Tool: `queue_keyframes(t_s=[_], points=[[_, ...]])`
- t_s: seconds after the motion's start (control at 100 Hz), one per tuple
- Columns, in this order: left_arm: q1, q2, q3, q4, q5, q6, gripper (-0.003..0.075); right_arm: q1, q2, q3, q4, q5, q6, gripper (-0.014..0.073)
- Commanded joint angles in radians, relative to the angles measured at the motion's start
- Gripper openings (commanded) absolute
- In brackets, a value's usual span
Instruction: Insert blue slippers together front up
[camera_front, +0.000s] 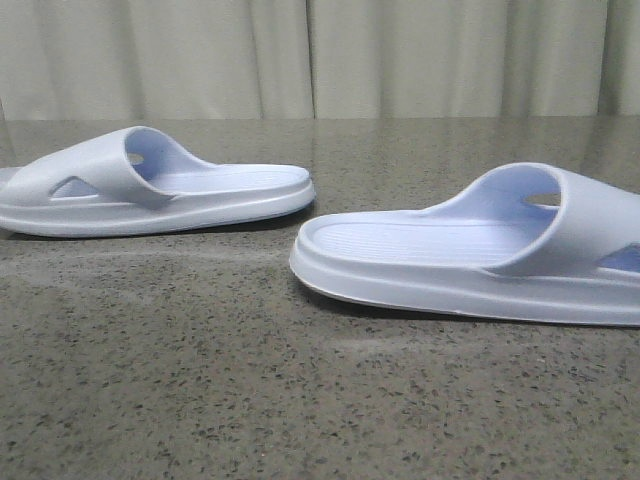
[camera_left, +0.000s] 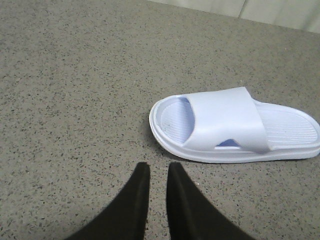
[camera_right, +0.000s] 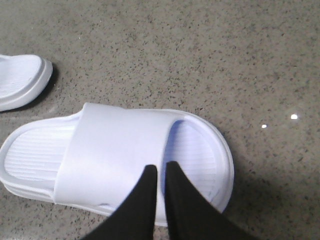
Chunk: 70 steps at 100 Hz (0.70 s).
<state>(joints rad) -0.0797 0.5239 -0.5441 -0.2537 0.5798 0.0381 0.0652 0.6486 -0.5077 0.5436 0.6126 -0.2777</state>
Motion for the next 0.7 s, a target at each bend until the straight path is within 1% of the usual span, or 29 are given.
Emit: queue_keyframes(t_s=[0.0, 0.02, 0.04, 0.05, 0.11, 0.15, 0.19, 0.25, 0.33, 0.41, 0.48, 0.69], points=[[0.002, 0.013, -0.036, -0.039, -0.059, 0.020, 0.0146, -0.005, 0.005, -0.045, -0.003, -0.002, -0.015, 0.0113], [0.002, 0.014, -0.036, -0.045, -0.056, 0.022, 0.0169, -0.005, 0.005, -0.047, -0.005, 0.000, -0.015, 0.0131], [0.002, 0.014, -0.036, -0.054, -0.054, 0.027, 0.0193, -0.005, 0.005, -0.049, -0.005, 0.005, -0.015, 0.0167], [0.002, 0.014, -0.036, -0.056, -0.054, 0.027, 0.0201, -0.005, 0.005, -0.049, -0.005, 0.005, -0.015, 0.0167], [0.002, 0.014, -0.036, -0.073, -0.054, 0.038, 0.0269, -0.005, 0.005, -0.054, -0.008, 0.009, -0.015, 0.0232], [0.002, 0.014, -0.036, -0.077, -0.054, 0.040, 0.0298, -0.005, 0.005, -0.054, -0.008, 0.007, -0.015, 0.0253], [0.002, 0.014, -0.036, -0.079, -0.053, 0.040, 0.0320, -0.010, 0.005, -0.054, -0.012, 0.005, -0.015, 0.0255], [0.002, 0.014, -0.036, -0.079, -0.048, 0.040, 0.0323, -0.027, 0.005, -0.054, -0.023, -0.002, -0.015, 0.0255], [0.002, 0.014, -0.036, -0.079, -0.046, 0.042, 0.0323, -0.082, 0.009, -0.054, -0.043, -0.007, -0.004, 0.0255], [0.002, 0.014, -0.036, -0.079, -0.046, 0.042, 0.0323, -0.148, 0.027, -0.054, -0.043, 0.022, -0.004, 0.0255], [0.002, 0.014, -0.036, -0.079, -0.046, 0.042, 0.0322, -0.184, 0.057, -0.054, -0.044, 0.055, -0.020, 0.0255], [0.002, 0.032, -0.036, -0.079, -0.046, 0.044, 0.0322, -0.195, 0.162, -0.054, -0.025, 0.049, -0.054, 0.0255]])
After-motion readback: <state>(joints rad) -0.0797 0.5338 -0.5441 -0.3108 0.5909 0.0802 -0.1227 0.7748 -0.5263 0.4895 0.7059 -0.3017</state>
